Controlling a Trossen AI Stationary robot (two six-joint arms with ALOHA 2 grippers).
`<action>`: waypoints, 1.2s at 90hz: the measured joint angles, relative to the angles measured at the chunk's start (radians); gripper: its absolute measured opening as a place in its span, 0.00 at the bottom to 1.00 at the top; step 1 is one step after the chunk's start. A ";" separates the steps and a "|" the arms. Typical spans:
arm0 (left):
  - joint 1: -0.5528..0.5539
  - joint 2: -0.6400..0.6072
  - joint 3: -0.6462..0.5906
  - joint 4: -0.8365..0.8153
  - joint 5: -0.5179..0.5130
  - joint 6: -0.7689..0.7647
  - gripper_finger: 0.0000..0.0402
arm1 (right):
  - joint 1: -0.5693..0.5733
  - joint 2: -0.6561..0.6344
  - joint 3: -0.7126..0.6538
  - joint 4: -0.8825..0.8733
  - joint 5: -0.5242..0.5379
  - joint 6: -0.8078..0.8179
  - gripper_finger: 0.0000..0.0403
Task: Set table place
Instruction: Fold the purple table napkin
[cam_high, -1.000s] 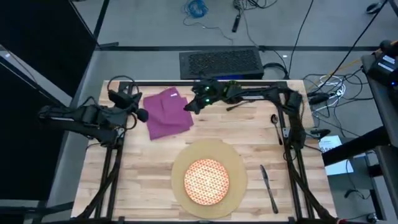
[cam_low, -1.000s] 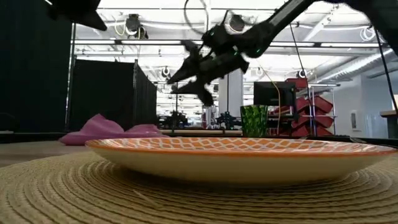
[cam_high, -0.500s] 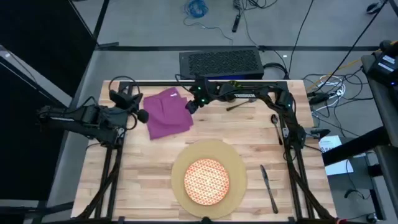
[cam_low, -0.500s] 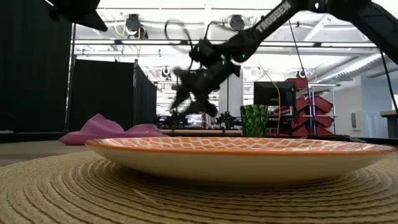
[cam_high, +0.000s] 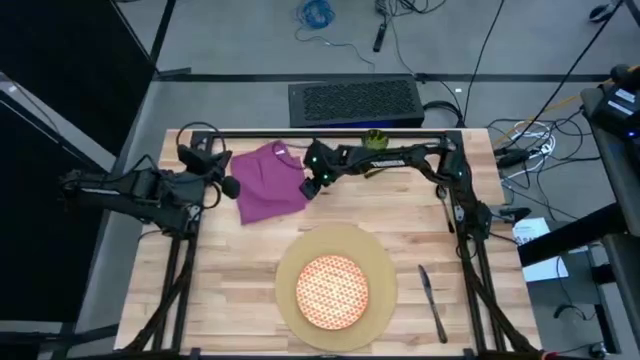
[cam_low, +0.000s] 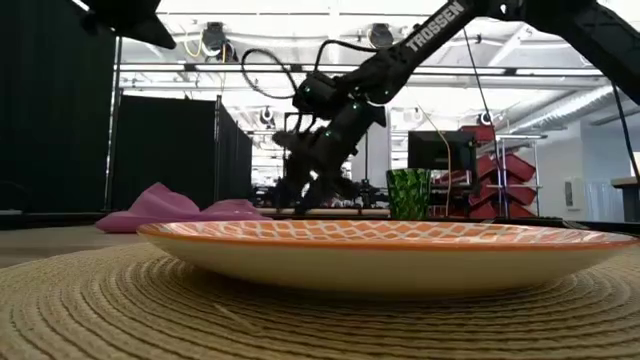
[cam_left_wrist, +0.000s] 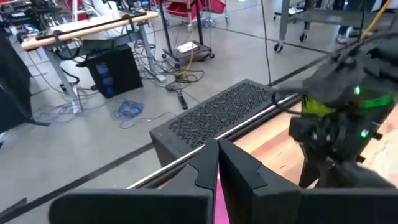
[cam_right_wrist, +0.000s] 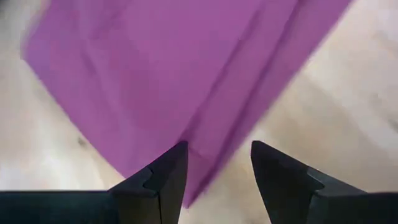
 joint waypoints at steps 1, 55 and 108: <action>0.000 0.000 0.000 0.000 0.000 0.000 0.00 | 0.000 0.000 0.000 0.001 -0.001 0.003 0.41; 0.000 0.000 0.000 0.000 0.023 0.005 0.00 | 0.065 -0.001 0.002 -0.052 -0.009 0.069 0.41; 0.000 0.000 0.001 -0.002 0.039 0.008 0.00 | 0.074 0.078 0.004 0.105 -0.081 0.108 0.39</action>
